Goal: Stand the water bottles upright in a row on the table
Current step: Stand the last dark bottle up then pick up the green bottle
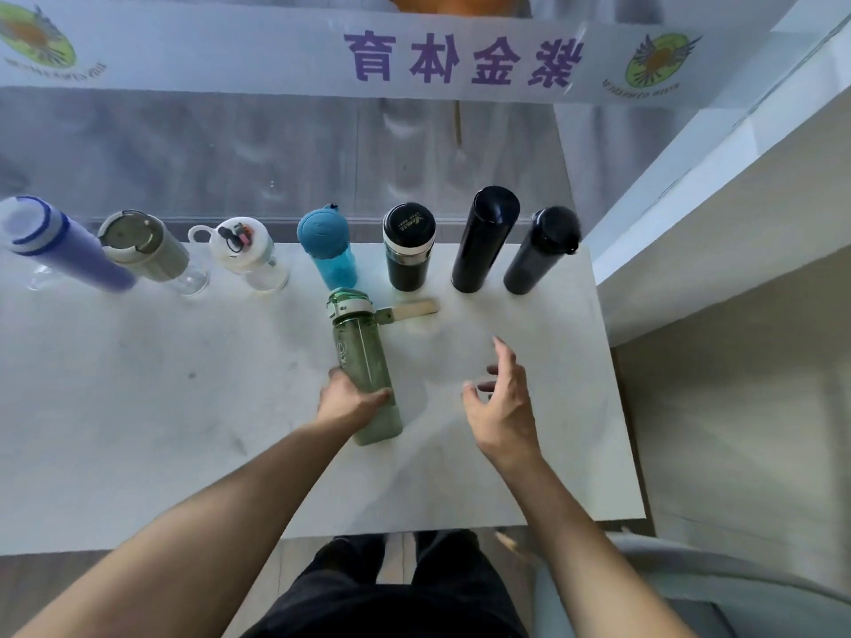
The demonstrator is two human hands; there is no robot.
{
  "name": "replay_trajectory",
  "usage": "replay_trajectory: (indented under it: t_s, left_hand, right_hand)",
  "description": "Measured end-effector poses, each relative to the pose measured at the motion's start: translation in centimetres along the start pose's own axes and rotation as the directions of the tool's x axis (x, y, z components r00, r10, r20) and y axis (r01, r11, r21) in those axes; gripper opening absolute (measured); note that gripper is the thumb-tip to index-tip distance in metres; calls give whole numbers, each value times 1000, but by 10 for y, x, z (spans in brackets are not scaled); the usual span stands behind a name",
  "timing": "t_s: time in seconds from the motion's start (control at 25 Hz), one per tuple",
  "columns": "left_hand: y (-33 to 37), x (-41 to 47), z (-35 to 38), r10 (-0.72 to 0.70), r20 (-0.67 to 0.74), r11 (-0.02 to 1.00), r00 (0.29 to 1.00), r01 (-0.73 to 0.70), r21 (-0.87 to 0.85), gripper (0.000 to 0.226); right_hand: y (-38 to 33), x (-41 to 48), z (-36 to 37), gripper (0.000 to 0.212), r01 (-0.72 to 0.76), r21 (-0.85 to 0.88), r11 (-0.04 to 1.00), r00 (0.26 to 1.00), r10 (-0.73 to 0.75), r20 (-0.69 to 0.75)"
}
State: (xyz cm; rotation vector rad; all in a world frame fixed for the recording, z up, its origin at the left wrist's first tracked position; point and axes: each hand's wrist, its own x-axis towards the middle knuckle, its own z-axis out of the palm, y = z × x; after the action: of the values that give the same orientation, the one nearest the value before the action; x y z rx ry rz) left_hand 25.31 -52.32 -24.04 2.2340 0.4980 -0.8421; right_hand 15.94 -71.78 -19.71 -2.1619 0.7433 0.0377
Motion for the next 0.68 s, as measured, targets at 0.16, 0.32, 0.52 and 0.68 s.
replay_trajectory:
  t_s: [0.16,0.32,0.52,0.68]
  left_hand:
    - [-14,-4,-4,142,90,988,986,-136,-72,75]
    - [-33,-30,-2,374,128,927,919,-365,-91,84]
    - [-47,-59,5,570,201,814,796,-581,-10,92]
    - [-44,-65,1,633,222,749,742,-659,67,90]
  right_hand:
    - [-8,-24,8,70,20,21,1000,1000,-20,-6]
    - [-21,-30,8,69,34,19,999,999,-33,-42]
    - [-42,-25,4,87,41,126,991,999,-40,-13]
    - [-39,-17,-5,86,32,171,985,998,-22,-58]
